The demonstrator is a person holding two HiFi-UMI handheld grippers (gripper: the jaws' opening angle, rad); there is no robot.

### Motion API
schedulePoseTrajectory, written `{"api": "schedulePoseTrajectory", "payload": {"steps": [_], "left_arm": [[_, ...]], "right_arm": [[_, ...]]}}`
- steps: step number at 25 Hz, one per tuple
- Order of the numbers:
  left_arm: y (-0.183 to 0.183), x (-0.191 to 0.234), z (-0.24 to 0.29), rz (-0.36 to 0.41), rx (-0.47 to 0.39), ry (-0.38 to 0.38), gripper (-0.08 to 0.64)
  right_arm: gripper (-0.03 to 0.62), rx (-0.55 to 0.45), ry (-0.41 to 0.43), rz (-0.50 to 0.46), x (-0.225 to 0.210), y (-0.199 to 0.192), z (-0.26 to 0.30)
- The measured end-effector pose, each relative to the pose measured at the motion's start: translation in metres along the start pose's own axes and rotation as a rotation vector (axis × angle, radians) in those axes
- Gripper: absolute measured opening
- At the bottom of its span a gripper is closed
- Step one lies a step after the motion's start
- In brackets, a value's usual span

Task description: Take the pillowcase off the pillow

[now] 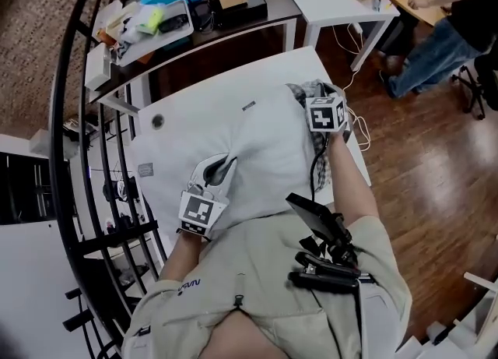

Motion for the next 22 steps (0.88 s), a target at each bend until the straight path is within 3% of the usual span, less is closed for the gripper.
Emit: {"api": "schedulePoseTrajectory", "payload": {"steps": [2,6,11,16,19,22], "left_arm": [[-0.005,0.014,-0.004,-0.025,-0.001,0.044,0.039],[-0.027,0.044,0.021,-0.048,0.065,0.08,0.074],[-0.025,0.049,0.042,-0.025,0.111,0.05,0.181],[-0.013,-0.001,0.0,0.046,0.119,-0.015,0.291],[-0.032,-0.042,-0.027,0.052,0.175,-0.082,0.302],[-0.085,-0.065,-0.026,0.081,0.318,-0.121,0.344]], "right_arm": [[0.015,0.04,-0.025,0.037,-0.025,-0.016,0.006],[0.021,0.112,0.032,0.039,-0.034,-0.055,0.021],[0.139,0.02,0.136,0.07,-0.013,-0.064,-0.002],[0.17,-0.045,0.212,0.137,0.009,-0.085,-0.084],[0.196,0.059,0.254,0.116,0.038,-0.141,-0.127],[0.225,0.198,0.269,0.026,0.07,-0.195,-0.137]]}}
Point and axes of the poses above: the fingertips, and each gripper's own axes: z forward along the fingers, x to its left, y out of its top, the point moved 2 cm from there along -z, backward along the fingers, and after that the axes turned 2 degrees about x, right-handed, at the moved point
